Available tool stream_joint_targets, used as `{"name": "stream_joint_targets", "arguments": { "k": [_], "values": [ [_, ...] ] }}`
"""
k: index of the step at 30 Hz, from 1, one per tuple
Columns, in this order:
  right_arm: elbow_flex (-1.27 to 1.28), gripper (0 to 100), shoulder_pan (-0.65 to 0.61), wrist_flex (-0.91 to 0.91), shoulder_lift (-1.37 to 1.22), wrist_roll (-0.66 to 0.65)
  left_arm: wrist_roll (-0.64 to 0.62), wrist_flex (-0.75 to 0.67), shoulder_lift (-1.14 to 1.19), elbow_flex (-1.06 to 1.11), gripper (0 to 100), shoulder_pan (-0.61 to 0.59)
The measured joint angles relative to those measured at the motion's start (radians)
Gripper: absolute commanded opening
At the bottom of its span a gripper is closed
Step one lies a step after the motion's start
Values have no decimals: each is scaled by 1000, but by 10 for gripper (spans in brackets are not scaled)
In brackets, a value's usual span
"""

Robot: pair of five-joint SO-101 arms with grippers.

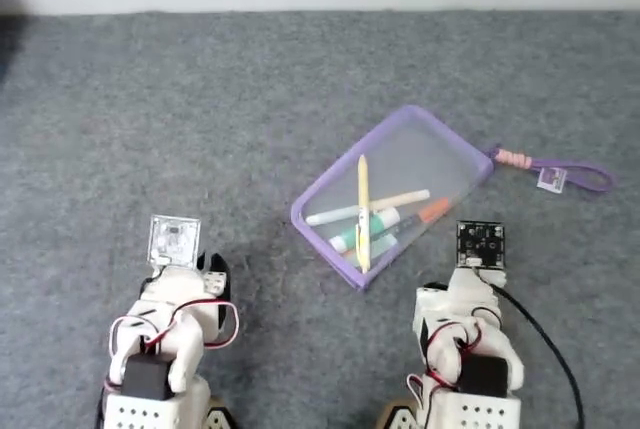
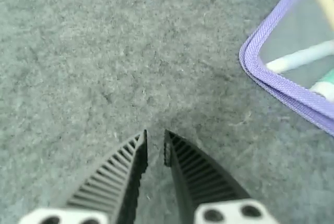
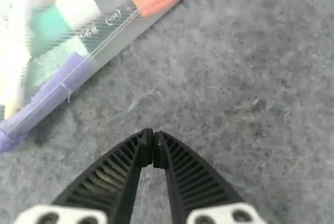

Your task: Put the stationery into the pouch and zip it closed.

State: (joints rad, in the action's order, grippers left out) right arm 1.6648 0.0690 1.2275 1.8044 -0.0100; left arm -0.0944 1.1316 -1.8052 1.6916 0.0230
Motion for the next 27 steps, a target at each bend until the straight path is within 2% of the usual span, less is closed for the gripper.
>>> {"name": "stream_joint_targets", "arguments": {
  "k": [7,12,27],
  "values": [
    [2,9,-5,71,0,0,0,115,0,0,55,-146],
    [2,9,-5,77,0,0,0,126,0,0,55,-238],
    [2,9,-5,77,0,0,0,126,0,0,55,-252]
  ]
}}
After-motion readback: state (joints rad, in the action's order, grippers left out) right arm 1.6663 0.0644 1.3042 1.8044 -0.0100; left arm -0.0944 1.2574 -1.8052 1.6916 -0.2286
